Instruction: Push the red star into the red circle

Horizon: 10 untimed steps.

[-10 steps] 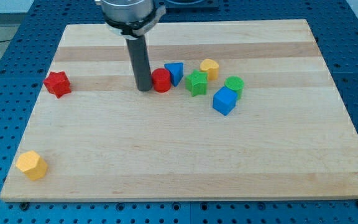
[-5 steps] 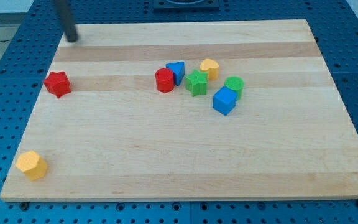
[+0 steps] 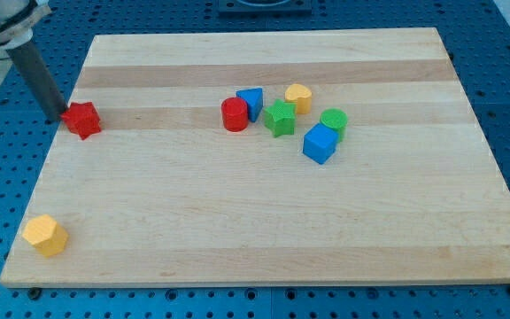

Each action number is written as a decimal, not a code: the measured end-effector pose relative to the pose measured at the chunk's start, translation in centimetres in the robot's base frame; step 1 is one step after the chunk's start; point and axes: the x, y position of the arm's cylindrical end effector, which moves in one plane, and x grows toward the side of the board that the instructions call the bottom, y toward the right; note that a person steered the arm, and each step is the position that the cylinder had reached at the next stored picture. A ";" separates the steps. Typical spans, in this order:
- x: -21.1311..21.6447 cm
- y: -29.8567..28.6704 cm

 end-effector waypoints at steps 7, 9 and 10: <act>5.0 11.8; 6.7 24.5; 7.9 24.1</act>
